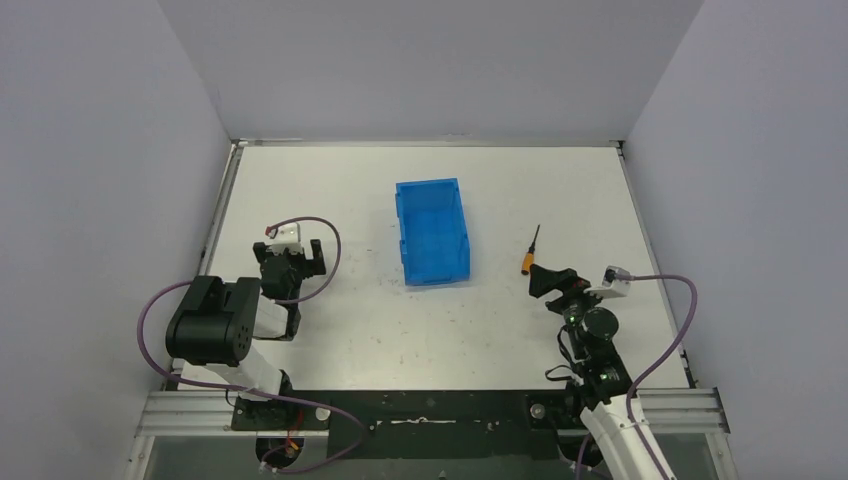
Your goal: Put the screwdriver in the bin
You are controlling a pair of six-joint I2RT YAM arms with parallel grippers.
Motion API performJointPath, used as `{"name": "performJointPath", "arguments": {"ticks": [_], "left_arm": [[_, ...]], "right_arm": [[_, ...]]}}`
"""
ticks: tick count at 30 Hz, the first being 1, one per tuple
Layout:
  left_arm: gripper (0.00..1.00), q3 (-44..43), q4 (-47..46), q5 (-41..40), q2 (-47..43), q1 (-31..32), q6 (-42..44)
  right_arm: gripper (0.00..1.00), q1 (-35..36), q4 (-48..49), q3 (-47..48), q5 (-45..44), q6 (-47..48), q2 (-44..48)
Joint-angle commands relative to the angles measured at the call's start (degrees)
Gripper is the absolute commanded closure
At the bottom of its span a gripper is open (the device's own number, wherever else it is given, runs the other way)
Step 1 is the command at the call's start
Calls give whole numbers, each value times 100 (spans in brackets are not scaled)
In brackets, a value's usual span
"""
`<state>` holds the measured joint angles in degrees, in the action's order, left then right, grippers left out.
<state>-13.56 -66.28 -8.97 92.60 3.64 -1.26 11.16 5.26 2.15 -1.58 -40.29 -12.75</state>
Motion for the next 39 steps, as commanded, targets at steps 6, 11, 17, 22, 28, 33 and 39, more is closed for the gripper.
{"name": "performJointPath", "arguments": {"ticks": [6, 11, 17, 22, 28, 33, 39], "left_arm": [[3, -101, -324, 10, -6, -21, -19], [3, -96, -324, 10, -7, -21, -32], [3, -101, -325, 10, -18, -21, -24], [3, -95, -324, 10, -20, -21, -25], [3, -97, -324, 5, -18, -22, -36], [3, -101, -322, 12, -22, -22, -35], [3, -97, -327, 17, -22, -21, -36]], "right_arm": [[0, -44, 479, 726, -317, -516, -796], [0, -46, 775, 1450, -24, -241, -1684], [0, -46, -790, 3407, 357, 605, -3720], [1, -52, -3023, 5338, -428, 992, -5887], [9, -48, -4166, 6449, -773, 1142, -7825], [10, -35, -4265, 6534, -789, 1205, -8603], [35, -11, -4088, 6374, -513, 1225, -8984]]}}
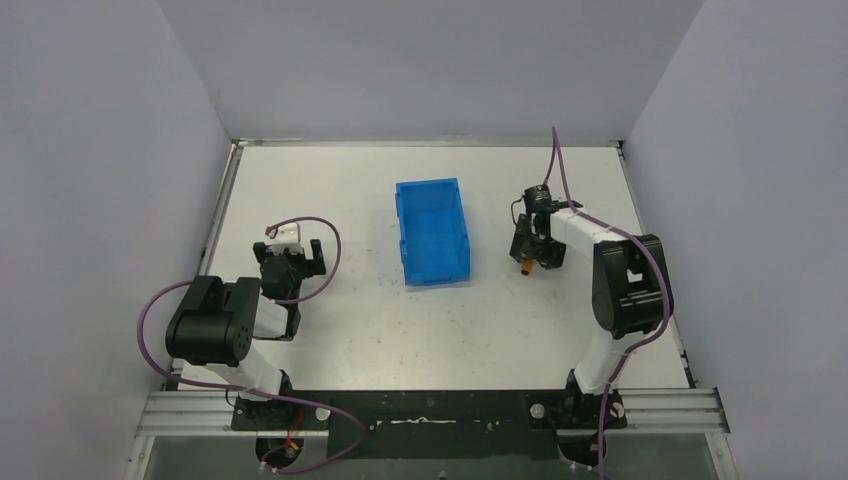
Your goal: Put the screwdriver in the bin
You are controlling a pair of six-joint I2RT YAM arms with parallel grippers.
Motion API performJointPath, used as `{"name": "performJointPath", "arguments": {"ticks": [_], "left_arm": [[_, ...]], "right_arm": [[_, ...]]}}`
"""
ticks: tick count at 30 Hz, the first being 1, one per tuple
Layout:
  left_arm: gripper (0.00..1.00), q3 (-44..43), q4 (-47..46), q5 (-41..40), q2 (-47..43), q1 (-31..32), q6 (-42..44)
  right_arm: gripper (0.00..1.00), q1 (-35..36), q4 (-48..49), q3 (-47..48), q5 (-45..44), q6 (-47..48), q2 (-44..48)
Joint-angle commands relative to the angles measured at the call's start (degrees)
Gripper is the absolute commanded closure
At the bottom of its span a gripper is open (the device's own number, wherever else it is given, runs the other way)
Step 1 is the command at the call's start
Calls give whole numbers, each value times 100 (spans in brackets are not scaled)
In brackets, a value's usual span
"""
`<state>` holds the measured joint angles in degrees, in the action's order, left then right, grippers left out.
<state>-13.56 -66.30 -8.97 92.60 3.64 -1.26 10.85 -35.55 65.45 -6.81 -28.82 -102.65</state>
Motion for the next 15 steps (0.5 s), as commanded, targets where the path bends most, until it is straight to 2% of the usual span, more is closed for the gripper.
{"name": "performJointPath", "arguments": {"ticks": [1, 6, 11, 15], "left_arm": [[3, -95, -324, 10, -16, -21, -33], [3, -95, -325, 10, -22, -21, -35], [3, -99, -325, 15, -19, -21, -40], [3, -98, -324, 10, -22, -21, -39]], "right_arm": [[45, 33, 9, 13, 19, 90, -7], [98, 37, -54, -6, -23, 207, 107], [100, 116, -601, 658, -289, 403, 531], [100, 509, -1018, 1539, -649, 419, 1042]]}}
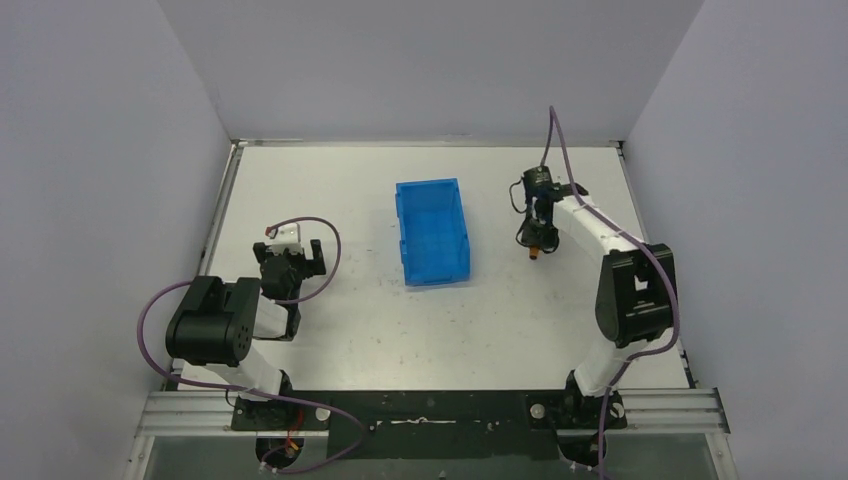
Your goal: Put the screwdriver in the bin
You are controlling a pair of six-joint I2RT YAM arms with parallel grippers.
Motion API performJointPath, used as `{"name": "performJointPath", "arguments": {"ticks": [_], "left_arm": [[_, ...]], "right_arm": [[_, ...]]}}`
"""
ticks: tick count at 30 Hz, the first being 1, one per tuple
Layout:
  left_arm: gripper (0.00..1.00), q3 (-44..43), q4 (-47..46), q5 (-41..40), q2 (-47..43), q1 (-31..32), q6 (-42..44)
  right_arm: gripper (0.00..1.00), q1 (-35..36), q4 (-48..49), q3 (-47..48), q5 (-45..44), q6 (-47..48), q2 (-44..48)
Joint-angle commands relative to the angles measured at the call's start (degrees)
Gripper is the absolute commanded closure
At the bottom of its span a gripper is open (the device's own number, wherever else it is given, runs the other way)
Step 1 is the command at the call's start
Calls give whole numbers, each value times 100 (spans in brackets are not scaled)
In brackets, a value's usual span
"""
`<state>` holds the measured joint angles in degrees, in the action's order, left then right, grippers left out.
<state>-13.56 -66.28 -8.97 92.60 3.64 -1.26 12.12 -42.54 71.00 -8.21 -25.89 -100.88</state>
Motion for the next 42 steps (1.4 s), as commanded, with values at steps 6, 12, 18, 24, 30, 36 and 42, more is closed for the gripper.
{"name": "performJointPath", "arguments": {"ticks": [6, 12, 18, 24, 30, 36, 42], "left_arm": [[3, -94, -331, 10, -15, -21, -33], [3, -94, -331, 10, -18, -21, -32], [3, -97, -328, 10, -22, -21, -40], [3, -96, -331, 12, -22, -21, -33], [3, -98, -329, 10, -16, -21, -34], [3, -94, -331, 10, -22, -21, -28], [3, -96, -325, 10, -20, -26, -39]], "right_arm": [[100, 1611, 144, 2018, -381, -150, 1202], [100, 2734, 1282, 1765, -425, -191, 899], [100, 3068, 876, 1853, -503, -162, -11], [100, 3138, 819, 1853, -533, -88, -740], [100, 3139, 932, 1914, -606, 7, -1469], [95, 3128, 773, 1957, -700, -286, -1851], [60, 3139, 713, 2016, -719, -457, -1762]]}}
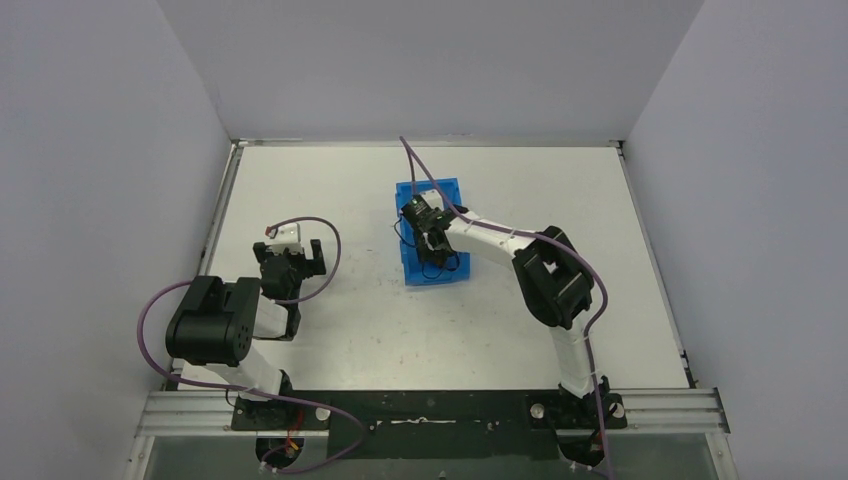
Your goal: Put the screwdriver in the bin
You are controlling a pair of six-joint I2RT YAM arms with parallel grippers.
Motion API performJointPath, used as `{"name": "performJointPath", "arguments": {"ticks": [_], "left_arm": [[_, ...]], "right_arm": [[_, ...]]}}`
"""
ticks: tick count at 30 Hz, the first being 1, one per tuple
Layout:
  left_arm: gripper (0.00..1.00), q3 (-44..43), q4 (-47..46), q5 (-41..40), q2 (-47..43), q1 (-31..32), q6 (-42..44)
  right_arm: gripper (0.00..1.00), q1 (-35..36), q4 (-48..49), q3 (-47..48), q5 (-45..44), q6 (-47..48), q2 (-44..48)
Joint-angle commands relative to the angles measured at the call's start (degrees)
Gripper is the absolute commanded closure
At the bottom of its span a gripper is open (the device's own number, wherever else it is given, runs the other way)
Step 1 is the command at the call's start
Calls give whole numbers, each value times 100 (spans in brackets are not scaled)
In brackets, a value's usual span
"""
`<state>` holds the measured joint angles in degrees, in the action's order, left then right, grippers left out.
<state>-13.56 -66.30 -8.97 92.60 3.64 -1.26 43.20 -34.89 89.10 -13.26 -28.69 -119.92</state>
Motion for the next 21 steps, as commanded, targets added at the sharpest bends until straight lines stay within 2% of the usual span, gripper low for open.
{"name": "performJointPath", "arguments": {"ticks": [1, 4, 11, 16, 18, 21], "left_arm": [[3, -96, -320, 16, -15, -22, -39], [3, -94, -322, 16, -22, -21, -33], [3, -96, -314, 18, -28, -21, -33], [3, -96, -314, 18, -23, -21, -41], [3, -99, -317, 18, -25, -21, -33], [3, -102, -317, 16, -28, -21, -35]], "right_arm": [[57, 24, -113, 269, -239, -207, 175], [53, 30, -266, 484, -317, -311, 344], [51, 26, -757, 1325, -685, -341, 1010], [48, -58, -848, 1328, -1084, -344, 1802], [43, -185, -730, 922, -1213, -340, 2253], [26, -615, -358, 8, -1063, -343, 2966]]}}
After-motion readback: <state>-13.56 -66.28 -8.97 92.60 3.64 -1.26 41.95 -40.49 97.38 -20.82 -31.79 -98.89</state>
